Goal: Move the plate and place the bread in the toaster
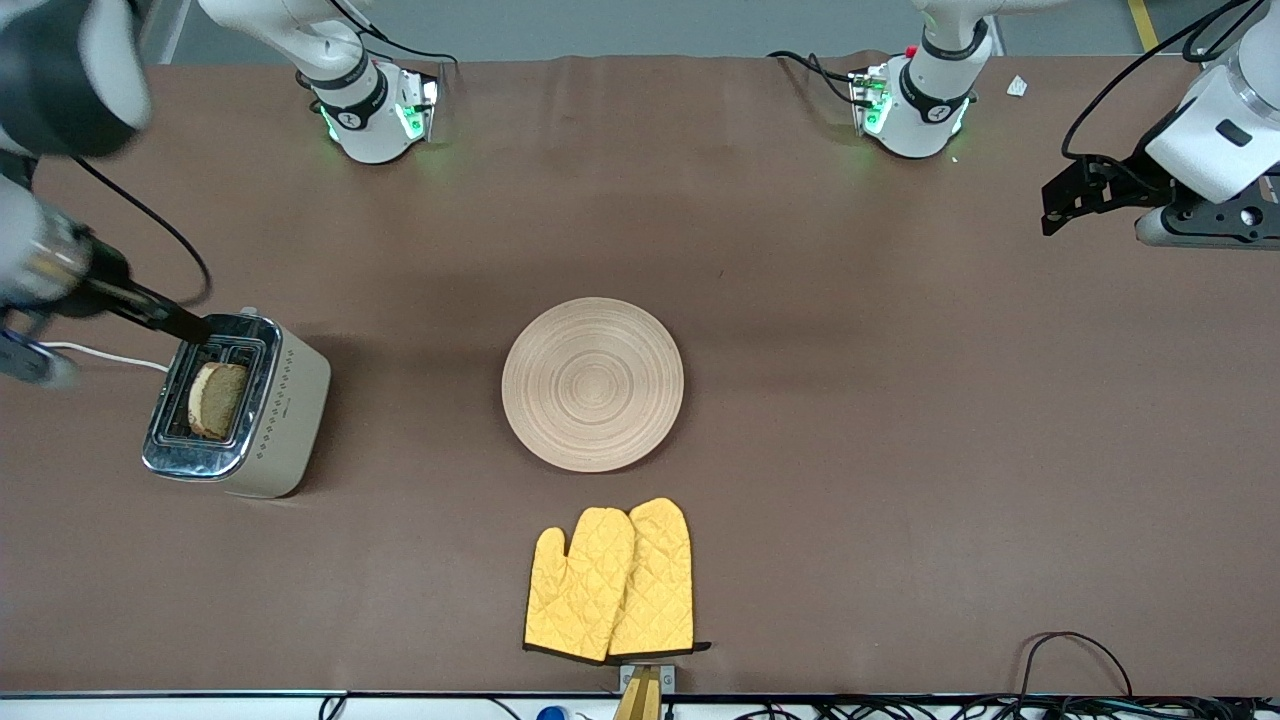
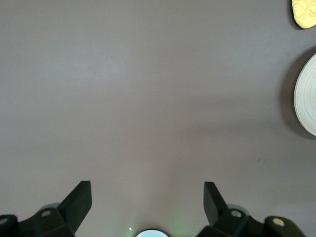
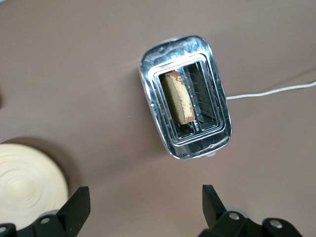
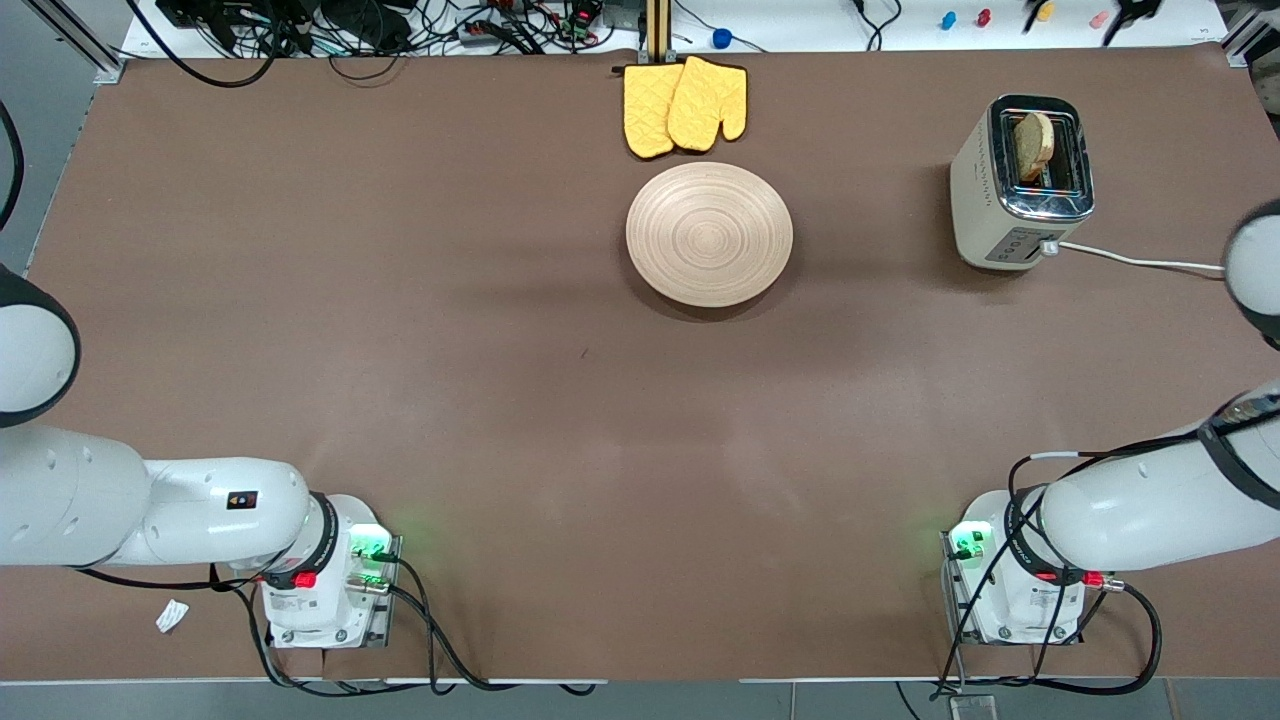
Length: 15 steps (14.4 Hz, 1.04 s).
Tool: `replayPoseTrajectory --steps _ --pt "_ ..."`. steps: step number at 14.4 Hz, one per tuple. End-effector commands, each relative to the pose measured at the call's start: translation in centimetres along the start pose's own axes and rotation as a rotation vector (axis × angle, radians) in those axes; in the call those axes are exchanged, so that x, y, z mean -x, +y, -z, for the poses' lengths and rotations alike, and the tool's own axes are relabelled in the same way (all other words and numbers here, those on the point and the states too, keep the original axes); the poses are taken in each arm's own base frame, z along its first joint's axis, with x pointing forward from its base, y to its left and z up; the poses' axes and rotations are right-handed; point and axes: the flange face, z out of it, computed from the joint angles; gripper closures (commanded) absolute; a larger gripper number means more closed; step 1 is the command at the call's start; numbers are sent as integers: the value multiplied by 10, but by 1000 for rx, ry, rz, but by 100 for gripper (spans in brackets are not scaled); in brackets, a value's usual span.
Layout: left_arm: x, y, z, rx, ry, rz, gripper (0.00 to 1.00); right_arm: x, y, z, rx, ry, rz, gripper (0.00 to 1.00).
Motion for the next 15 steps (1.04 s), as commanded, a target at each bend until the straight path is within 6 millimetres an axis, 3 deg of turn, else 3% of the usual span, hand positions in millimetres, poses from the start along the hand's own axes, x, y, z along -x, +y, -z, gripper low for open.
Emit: replayPoseTrajectory --steps 1,3,7,15 --pt "5 -3 6 1 -1 -19 0 19 19 19 -48 -1 85 0" --pt "4 -4 5 1 -2 -20 0 21 44 29 -52 -3 154 0" --pt "2 -9 9 3 8 -13 0 26 83 31 -32 -25 219 0" --pt "-1 -12 12 5 12 -15 0 32 56 27 44 -11 277 0"
